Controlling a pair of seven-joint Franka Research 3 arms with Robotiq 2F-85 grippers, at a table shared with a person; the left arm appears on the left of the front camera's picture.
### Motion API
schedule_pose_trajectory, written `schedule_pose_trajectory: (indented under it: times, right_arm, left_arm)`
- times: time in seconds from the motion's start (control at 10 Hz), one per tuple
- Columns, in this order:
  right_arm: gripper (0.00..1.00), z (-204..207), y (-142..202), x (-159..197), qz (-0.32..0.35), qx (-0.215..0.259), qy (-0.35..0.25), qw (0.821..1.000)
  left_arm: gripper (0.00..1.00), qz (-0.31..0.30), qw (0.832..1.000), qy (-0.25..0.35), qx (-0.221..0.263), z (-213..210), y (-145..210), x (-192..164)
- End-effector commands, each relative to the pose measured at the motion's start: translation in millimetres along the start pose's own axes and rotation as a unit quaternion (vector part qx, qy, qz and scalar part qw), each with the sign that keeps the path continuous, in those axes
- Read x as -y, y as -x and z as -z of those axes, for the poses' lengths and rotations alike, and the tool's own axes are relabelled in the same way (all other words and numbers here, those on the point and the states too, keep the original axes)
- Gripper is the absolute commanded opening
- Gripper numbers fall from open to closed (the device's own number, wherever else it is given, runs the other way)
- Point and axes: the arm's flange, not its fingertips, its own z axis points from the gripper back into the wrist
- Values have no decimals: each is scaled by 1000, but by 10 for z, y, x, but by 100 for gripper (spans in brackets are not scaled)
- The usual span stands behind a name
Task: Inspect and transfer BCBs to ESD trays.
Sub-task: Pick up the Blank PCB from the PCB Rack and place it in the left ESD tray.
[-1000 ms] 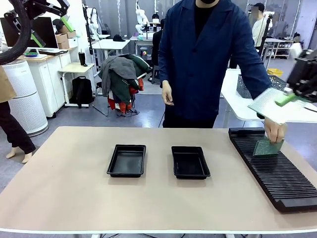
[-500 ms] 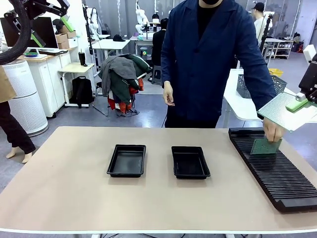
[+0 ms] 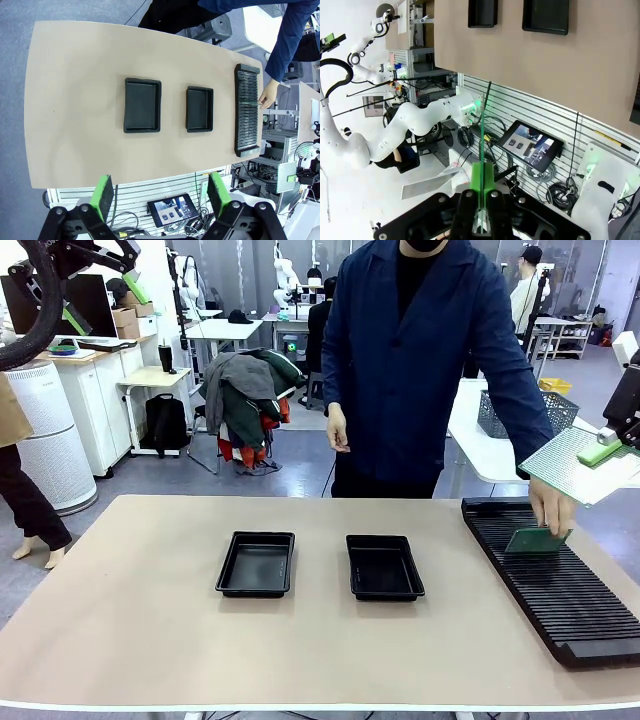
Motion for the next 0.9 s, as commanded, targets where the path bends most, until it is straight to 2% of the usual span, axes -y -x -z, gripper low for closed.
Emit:
schedule_pose_trajectory:
  times: [0.0, 0.3, 0.5, 0.8]
  right_arm:
    - [3, 25, 30, 20, 11, 10, -5, 1000]
    - [3, -19, -7, 73, 8, 20, -15, 1000]
    - [3, 106, -277, -49, 12, 60, -36, 997]
    - [3, 530, -742, -256, 16, 69, -56, 996]
  left_arm:
    - [100, -2, 1000, 1, 1, 0, 1, -7]
    - [100, -2, 1000, 1, 1, 0, 1, -7]
    - [100, -2, 1000, 1, 1, 0, 1, -7]
    - [100, -2, 1000, 1, 1, 0, 1, -7]
